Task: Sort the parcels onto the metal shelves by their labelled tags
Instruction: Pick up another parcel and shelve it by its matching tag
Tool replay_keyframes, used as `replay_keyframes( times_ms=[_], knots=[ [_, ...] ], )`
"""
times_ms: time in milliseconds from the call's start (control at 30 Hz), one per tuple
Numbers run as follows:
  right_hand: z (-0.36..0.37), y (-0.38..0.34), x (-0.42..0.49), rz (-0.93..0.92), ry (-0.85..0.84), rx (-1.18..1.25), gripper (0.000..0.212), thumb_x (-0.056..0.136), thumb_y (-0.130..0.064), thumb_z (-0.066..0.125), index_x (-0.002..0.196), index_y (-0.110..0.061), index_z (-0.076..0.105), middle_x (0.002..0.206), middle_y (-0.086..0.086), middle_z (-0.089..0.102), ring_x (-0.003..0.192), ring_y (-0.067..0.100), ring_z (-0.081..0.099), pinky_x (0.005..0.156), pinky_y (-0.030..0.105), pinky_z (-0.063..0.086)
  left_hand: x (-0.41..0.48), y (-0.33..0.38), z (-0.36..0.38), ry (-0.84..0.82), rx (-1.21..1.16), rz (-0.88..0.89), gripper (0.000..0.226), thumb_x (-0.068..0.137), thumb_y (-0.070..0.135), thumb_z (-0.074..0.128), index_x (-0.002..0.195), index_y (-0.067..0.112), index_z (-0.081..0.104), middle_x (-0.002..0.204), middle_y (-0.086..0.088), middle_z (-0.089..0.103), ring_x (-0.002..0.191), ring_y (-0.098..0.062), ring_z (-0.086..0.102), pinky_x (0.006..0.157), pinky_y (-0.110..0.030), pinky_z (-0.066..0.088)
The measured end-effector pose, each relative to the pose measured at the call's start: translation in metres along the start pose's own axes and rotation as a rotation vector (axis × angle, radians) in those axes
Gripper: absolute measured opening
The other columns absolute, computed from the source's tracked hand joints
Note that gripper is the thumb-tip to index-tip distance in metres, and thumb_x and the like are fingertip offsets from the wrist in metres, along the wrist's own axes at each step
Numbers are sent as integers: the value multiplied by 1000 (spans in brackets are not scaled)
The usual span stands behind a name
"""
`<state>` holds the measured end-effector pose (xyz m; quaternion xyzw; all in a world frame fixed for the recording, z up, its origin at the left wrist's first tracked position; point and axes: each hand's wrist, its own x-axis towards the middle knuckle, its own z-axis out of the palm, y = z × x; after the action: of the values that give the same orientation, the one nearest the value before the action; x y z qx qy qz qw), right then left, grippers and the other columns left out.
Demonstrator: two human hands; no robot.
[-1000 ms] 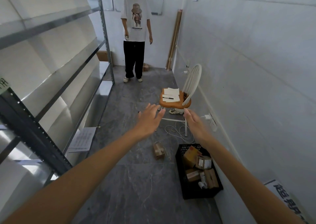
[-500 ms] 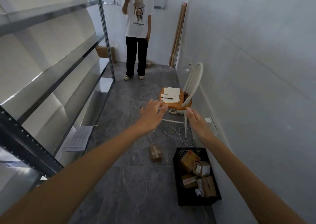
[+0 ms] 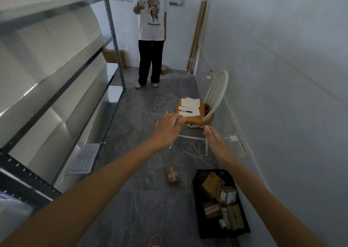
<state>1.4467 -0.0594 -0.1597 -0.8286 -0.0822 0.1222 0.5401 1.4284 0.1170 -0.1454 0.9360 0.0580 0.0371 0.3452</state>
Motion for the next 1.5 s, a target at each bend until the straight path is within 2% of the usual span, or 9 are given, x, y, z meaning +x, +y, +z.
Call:
replay_keyframes(
  times_ms=[133, 267, 467, 600, 833, 1100, 1233, 1367, 1500],
  knots=[
    [14, -5, 28, 5, 28, -12, 41, 99, -41, 30, 132, -22, 44, 113, -9, 48, 110, 8, 44, 91, 25, 31, 24, -13, -11, -13, 3, 1, 53, 98, 45, 25, 138, 13, 39, 147, -5, 39, 145, -25, 13, 116, -53, 11],
    [38, 3, 47, 46, 18, -23, 46, 99, -43, 31, 138, -22, 41, 130, -5, 48, 118, 11, 44, 95, 29, 34, 34, -28, -17, -45, 3, 22, 51, 99, 41, 26, 137, 10, 42, 142, -9, 43, 140, -26, 25, 115, -42, 13],
    [51, 8, 80, 113, 4, -52, 42, 98, -44, 30, 131, -24, 44, 115, -6, 49, 106, 10, 45, 92, 35, 40, 66, -58, -5, -3, -65, -13, 52, 98, 43, 30, 131, 7, 48, 135, -11, 52, 128, -25, 44, 108, -39, 31],
    [48, 14, 110, 132, -6, -54, 42, 98, -44, 29, 132, -23, 44, 115, -6, 48, 109, 12, 45, 94, 37, 41, 88, -65, 2, 0, -85, -34, 52, 99, 42, 30, 136, 8, 44, 139, -11, 49, 130, -22, 42, 112, -37, 28],
    [35, 28, 172, 104, -102, -77, 42, 100, -40, 30, 133, -20, 44, 117, -7, 47, 111, 9, 43, 91, 28, 33, 143, -81, 27, 26, -82, -152, 54, 98, 44, 30, 135, 9, 45, 139, -11, 49, 129, -24, 43, 110, -42, 32],
    [23, 59, 241, 110, -187, -134, 42, 100, -40, 31, 132, -17, 46, 115, -7, 48, 106, 8, 44, 89, 25, 32, 200, -88, 72, 76, -169, -281, 47, 97, 43, 32, 119, 8, 57, 117, -11, 63, 108, -25, 58, 94, -40, 44],
    [28, 86, 269, 170, -199, -140, 43, 99, -41, 31, 130, -17, 48, 125, 1, 52, 117, 15, 47, 92, 26, 31, 212, -111, 97, 63, -175, -350, 44, 99, 37, 34, 125, 8, 55, 122, -9, 61, 113, -23, 56, 90, -28, 39],
    [41, 113, 288, 285, -211, -136, 47, 100, -41, 30, 134, -13, 45, 137, 8, 48, 126, 22, 43, 91, 26, 29, 219, -136, 118, 32, -186, -415, 42, 99, 35, 36, 124, 7, 55, 123, -10, 61, 114, -24, 56, 93, -31, 39],
    [58, 133, 308, 349, -237, -116, 47, 100, -40, 30, 133, -10, 45, 136, 10, 48, 126, 23, 43, 91, 26, 29, 237, -155, 134, -7, -259, -448, 37, 99, 32, 37, 118, 7, 56, 114, -12, 63, 106, -25, 58, 85, -30, 39]
  ],
)
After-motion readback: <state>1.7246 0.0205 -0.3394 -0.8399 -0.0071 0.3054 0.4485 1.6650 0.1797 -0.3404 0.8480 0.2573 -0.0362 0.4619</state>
